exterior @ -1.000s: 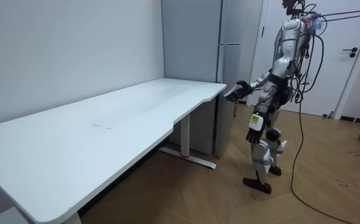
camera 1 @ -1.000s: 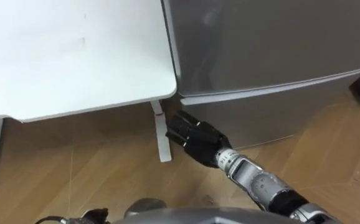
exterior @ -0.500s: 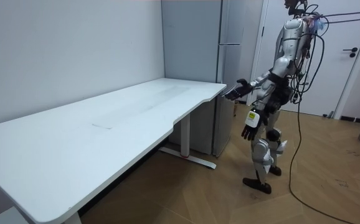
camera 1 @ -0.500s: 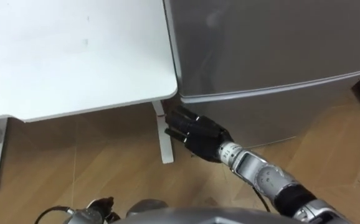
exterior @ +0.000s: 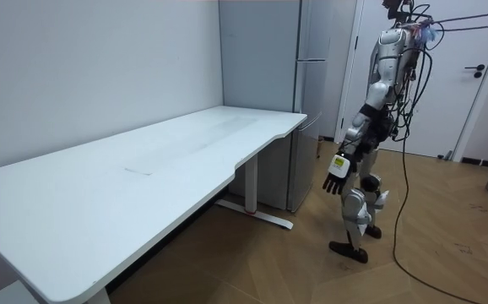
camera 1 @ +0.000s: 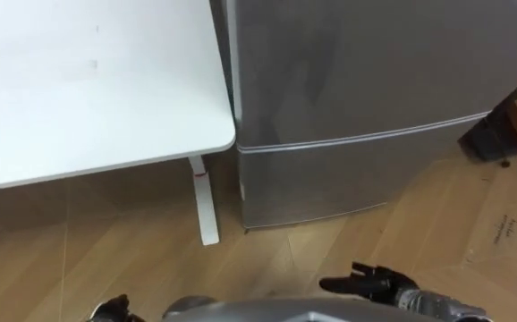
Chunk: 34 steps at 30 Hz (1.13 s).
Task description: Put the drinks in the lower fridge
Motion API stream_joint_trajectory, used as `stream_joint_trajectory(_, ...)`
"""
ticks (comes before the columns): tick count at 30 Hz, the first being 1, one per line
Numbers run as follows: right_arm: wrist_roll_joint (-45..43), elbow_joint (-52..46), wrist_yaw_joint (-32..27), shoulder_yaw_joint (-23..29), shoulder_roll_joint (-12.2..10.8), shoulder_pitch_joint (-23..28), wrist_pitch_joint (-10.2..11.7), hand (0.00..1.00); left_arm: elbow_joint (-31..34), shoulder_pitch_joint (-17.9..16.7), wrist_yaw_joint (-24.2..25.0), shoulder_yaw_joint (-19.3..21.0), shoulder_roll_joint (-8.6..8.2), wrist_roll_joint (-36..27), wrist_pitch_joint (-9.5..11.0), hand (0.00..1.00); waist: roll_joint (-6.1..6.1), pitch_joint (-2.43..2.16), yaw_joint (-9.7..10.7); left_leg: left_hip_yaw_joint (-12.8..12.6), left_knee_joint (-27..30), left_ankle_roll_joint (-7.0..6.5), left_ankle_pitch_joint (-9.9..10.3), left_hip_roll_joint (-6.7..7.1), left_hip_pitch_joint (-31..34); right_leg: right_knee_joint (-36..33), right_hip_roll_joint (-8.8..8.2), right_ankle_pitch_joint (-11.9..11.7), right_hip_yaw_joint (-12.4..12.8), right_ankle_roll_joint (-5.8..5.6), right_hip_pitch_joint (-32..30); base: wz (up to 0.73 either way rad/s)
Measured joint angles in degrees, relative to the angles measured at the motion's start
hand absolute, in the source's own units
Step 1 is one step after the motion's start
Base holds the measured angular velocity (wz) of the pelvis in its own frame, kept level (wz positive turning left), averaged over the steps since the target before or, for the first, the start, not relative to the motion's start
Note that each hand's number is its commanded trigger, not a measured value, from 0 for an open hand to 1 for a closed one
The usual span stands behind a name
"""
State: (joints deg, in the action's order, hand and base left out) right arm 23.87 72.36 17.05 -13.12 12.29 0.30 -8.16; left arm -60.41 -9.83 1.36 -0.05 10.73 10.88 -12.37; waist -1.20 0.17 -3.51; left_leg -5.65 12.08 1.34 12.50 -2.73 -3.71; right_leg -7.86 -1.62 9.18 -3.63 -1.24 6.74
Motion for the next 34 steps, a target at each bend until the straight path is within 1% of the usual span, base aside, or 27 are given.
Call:
stream_joint_trajectory(1,-1.28,0.24,-0.18,0.45,-0.12,0.24,-0.01,0.00,-0.37,-0.63,-0.14,0.11,-0.05,-0.02,0.15,0.00,-0.08,0.03,0.01,0.05,-0.02,0.01,0.01,-0.01,-0.11,0.04,0.03,0.00,-0.02,0.00,0.33,0.00)
stream_joint_trajectory(2,-3.17,0.56,-0.74,1.47,-0.33,0.42,-0.02,0.00,-1.12,-1.00,-0.45,1.03,-0.39,-0.02,0.37,0.00,-0.36,0.21,-0.01,-0.03,0.04,0.02,0.01,-0.03,-0.23,0.04,0.04,0.02,0.01,0.03,0.54,0.00)
stream_joint_trajectory(3,-4.63,0.60,-1.36,2.43,-0.53,0.31,0.02,0.00,-1.47,-1.48,-0.70,2.33,-0.82,-0.02,0.06,0.00,-0.37,0.23,-0.01,0.02,0.29,0.02,0.03,-0.03,-0.23,0.07,0.04,0.09,0.07,0.15,0.40,0.00)
stream_joint_trajectory(5,-6.93,1.17,-2.06,3.67,-0.95,0.18,0.04,0.00,-1.45,-2.67,-0.72,3.47,-1.03,0.03,-0.28,0.00,-0.64,0.13,-0.06,0.36,0.82,0.01,0.08,0.01,-0.10,0.09,0.01,0.24,-0.19,0.23,0.40,0.09)
stream_joint_trajectory(7,-7.67,1.30,-2.61,4.01,-1.02,0.21,-0.11,0.00,-1.56,-3.73,-0.57,4.54,-1.03,0.11,-1.11,0.00,-1.09,0.14,-0.11,1.59,1.63,0.02,0.12,0.17,0.59,0.09,-0.06,0.52,-1.19,0.23,0.62,0.24)
stream_joint_trajectory(8,-8.02,1.38,-2.73,4.40,-1.02,0.21,-0.15,0.00,-1.58,-3.95,-0.47,4.73,-1.07,0.30,-1.39,0.00,-1.18,0.12,-0.25,1.80,1.79,0.03,0.14,0.23,0.79,0.12,-0.07,0.58,-1.40,0.24,0.64,0.33)
stream_joint_trajectory(10,-8.19,1.95,-3.79,6.68,-1.03,0.81,-0.57,0.00,-1.43,-5.02,0.79,5.59,-1.26,1.55,-1.64,0.00,-1.50,0.09,0.17,3.63,2.63,0.02,0.15,0.70,1.57,0.20,-0.39,1.02,-3.70,0.22,1.30,0.46)
stream_joint_trajectory(11,-8.16,2.34,-3.97,7.45,-1.04,1.01,-0.68,0.00,-1.43,-5.17,1.06,5.59,-1.27,1.89,-1.78,0.00,-1.55,0.08,0.23,4.16,2.79,0.01,0.18,0.83,1.64,0.16,-0.48,1.21,-4.27,0.21,1.54,0.53)
stream_joint_trajectory(13,-8.12,3.37,-4.47,10.97,-1.03,1.76,-0.79,0.00,-1.43,-5.58,2.13,5.58,-1.27,2.40,-2.65,0.00,-1.51,-0.03,0.79,6.63,3.73,0.02,0.35,1.47,2.49,0.10,-0.82,2.06,-6.36,0.07,2.20,0.55)
stream_joint_trajectory(15,-8.15,3.38,-4.97,12.89,-1.02,2.15,-1.40,0.00,-1.43,-5.94,2.45,5.71,-1.27,2.55,-2.71,0.00,-1.41,-0.08,1.17,7.60,3.80,0.02,0.36,1.79,2.58,0.02,-1.08,2.58,-7.55,0.04,2.71,0.39)
stream_joint_trajectory(17,-8.35,3.51,-5.78,14.58,-0.98,2.43,-1.91,0.00,-1.45,-5.92,3.11,6.43,-1.29,3.52,-2.87,0.00,-1.17,-0.06,1.56,7.68,4.62,-0.06,0.53,1.84,2.55,0.01,-1.21,2.93,-8.26,-0.01,3.23,0.20)
stream_joint_trajectory(18,-8.35,3.66,-6.18,15.16,-0.89,2.80,-1.96,0.00,-1.45,-5.92,3.19,6.80,-1.29,4.00,-2.95,0.00,-0.94,-0.22,1.67,7.69,4.94,-0.06,0.78,1.89,2.48,-0.11,-1.25,3.17,-8.48,-0.06,3.52,0.11)
stream_joint_trajectory(23,-8.31,4.09,-7.79,18.84,-0.84,4.11,-1.97,0.00,-1.42,-5.36,3.36,6.97,-1.31,5.01,-3.08,0.00,-0.45,-0.22,2.35,7.71,5.54,-0.44,1.27,2.59,1.86,-0.38,-1.90,3.62,-9.31,-0.54,4.94,0.10)
stream_joint_trajectory(25,-8.40,4.40,-8.80,20.17,-0.84,4.26,-1.99,0.00,-1.45,-5.39,3.49,6.96,-1.31,5.02,-2.56,0.00,-0.44,-0.22,3.45,7.67,5.51,-0.78,1.47,3.13,1.68,-0.99,-2.55,4.28,-9.85,-1.00,5.08,0.13)
stream_joint_trajectory(27,-8.36,4.32,-9.62,21.13,-0.86,4.73,-1.99,0.00,-1.50,-5.36,3.78,6.97,-1.31,5.03,-2.57,0.00,-0.43,-0.21,4.05,7.77,5.50,-1.17,1.70,3.66,1.65,-1.01,-3.06,4.57,-10.28,-1.47,5.31,0.12)
stream_joint_trajectory(29,-8.34,4.21,-10.42,21.44,-0.84,5.19,-1.99,0.00,-1.50,-5.02,3.87,6.96,-1.31,5.06,-2.58,0.00,-0.42,-0.21,4.74,8.04,5.44,-1.66,2.00,4.24,1.79,-1.31,-3.57,4.81,-10.50,-1.89,5.42,0.10)
stream_joint_trajectory(31,-8.40,3.91,-11.27,21.70,-0.85,5.22,-1.99,0.00,-1.55,-4.71,3.83,6.98,-1.25,5.01,-2.56,0.00,-0.37,-0.17,4.87,8.09,5.54,-2.20,2.37,4.80,1.92,-1.84,-4.11,5.02,-10.50,-2.39,5.20,0.03)
stream_joint_trajectory(34,-8.85,4.01,-11.38,21.70,-0.86,5.27,-1.97,0.00,-1.70,-3.47,3.72,6.99,-1.24,4.96,-2.55,0.00,-0.43,-0.10,4.97,8.13,5.45,-2.45,2.52,5.08,2.33,-1.84,-4.30,4.89,-10.41,-2.67,5.08,0.00)
